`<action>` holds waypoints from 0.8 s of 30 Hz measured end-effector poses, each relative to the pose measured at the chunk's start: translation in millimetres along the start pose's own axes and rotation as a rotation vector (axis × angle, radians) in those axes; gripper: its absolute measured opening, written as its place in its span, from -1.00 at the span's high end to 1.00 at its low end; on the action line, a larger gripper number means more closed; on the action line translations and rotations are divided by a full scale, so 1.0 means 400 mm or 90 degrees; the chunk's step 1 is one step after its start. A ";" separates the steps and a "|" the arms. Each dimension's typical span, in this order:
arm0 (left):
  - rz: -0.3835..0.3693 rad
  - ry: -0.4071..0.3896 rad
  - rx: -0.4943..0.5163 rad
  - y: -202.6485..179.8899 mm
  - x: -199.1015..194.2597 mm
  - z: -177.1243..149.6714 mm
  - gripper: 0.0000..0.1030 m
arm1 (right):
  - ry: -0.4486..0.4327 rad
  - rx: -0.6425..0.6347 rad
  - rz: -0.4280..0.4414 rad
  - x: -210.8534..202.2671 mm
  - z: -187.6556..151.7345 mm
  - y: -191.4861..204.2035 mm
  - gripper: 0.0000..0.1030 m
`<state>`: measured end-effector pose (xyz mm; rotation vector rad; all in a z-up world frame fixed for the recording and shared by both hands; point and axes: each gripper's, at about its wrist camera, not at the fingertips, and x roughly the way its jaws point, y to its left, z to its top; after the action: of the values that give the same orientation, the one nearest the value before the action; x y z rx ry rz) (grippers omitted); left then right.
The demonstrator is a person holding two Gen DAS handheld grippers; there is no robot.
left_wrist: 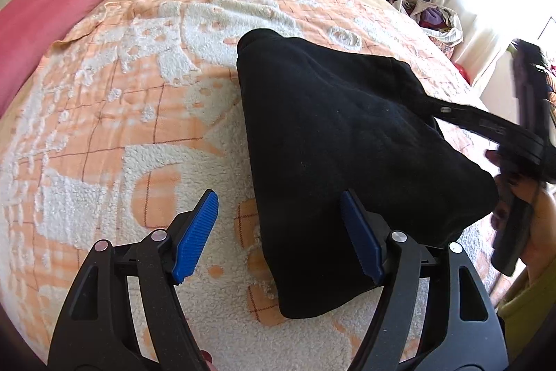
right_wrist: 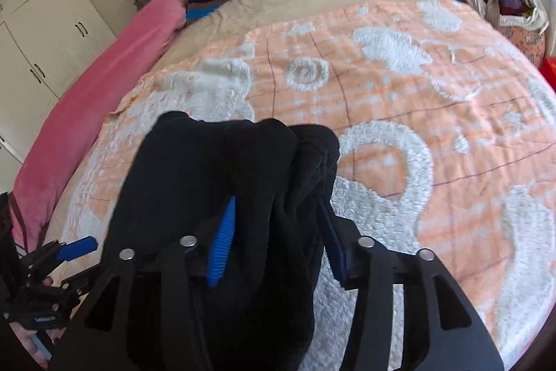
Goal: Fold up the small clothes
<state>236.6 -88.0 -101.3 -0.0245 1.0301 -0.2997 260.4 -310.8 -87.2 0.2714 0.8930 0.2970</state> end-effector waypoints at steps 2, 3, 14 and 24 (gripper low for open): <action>0.001 -0.005 0.002 -0.003 -0.009 -0.001 -0.26 | -0.031 -0.018 0.006 -0.060 -0.012 0.017 -0.10; 0.000 -0.007 0.001 -0.003 -0.014 -0.002 -0.27 | -0.042 -0.031 0.014 -0.088 -0.021 0.032 -0.11; 0.015 0.001 0.015 -0.007 -0.022 -0.030 -0.38 | 0.096 -0.080 0.017 -0.080 -0.183 0.115 0.06; 0.013 -0.008 -0.001 0.001 -0.047 -0.045 -0.56 | 0.073 -0.060 0.020 -0.096 -0.185 0.122 -0.19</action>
<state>212.5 -80.6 -94.8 -0.0166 1.0171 -0.2795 171.9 -271.6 -86.7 0.1834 0.9849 0.3860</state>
